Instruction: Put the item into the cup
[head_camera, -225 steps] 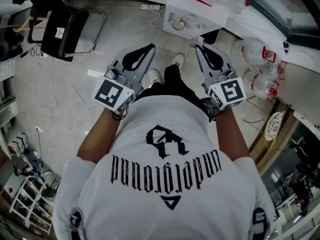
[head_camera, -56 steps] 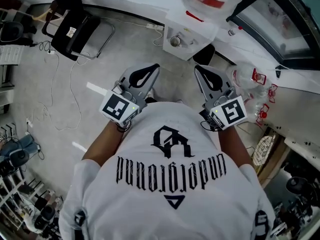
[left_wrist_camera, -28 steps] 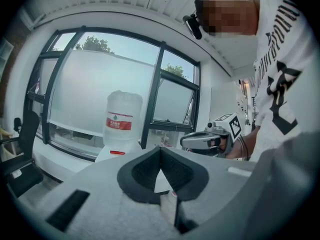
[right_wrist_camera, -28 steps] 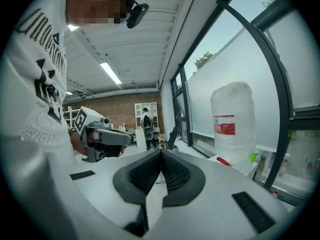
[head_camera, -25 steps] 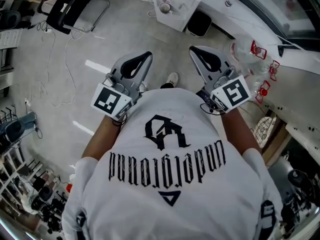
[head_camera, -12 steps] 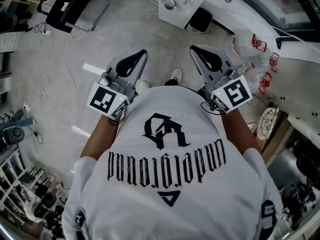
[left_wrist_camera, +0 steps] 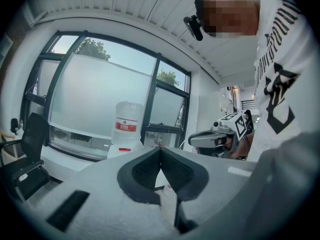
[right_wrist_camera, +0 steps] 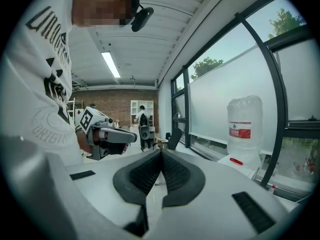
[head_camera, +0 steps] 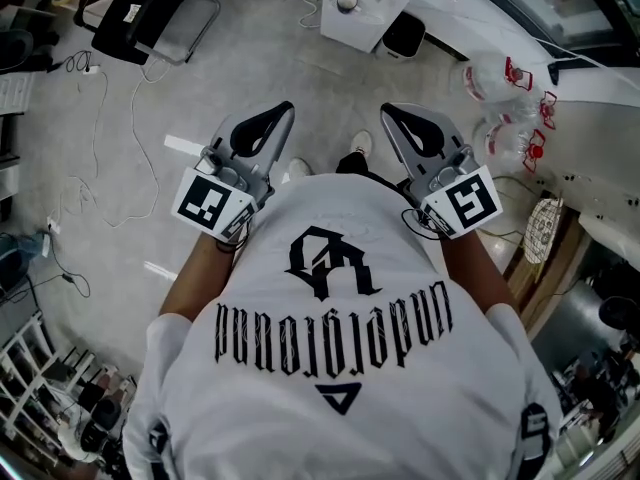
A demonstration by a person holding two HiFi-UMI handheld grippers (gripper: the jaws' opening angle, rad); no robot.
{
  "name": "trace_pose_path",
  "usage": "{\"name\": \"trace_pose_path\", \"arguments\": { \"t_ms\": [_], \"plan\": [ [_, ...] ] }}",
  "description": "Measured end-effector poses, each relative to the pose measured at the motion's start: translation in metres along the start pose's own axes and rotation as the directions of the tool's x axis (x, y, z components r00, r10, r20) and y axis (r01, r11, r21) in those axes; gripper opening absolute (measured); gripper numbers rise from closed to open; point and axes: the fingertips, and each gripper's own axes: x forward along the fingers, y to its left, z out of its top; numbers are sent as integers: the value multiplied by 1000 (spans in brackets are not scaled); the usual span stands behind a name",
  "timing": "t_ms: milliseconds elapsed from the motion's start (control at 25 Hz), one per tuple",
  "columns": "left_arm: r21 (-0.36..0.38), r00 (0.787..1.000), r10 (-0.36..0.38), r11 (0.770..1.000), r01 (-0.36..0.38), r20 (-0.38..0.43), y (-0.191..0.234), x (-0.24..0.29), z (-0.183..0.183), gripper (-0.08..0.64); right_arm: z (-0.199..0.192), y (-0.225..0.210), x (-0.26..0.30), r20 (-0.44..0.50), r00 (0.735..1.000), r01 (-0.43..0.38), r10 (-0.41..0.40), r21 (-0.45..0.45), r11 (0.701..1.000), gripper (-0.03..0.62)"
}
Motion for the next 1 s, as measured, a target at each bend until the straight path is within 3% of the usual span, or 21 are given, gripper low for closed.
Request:
{"name": "trace_pose_path", "arguments": {
  "t_ms": [400,1000],
  "plan": [
    [27,999,-37,999,37,-6,-2,-57,-6,12,-12,63,6,7,999,38,-38,32,999,15],
    [8,997,-78,997,79,-4,-4,-72,-13,12,-15,82,6,-3,997,73,-73,43,996,15]
  ]
}}
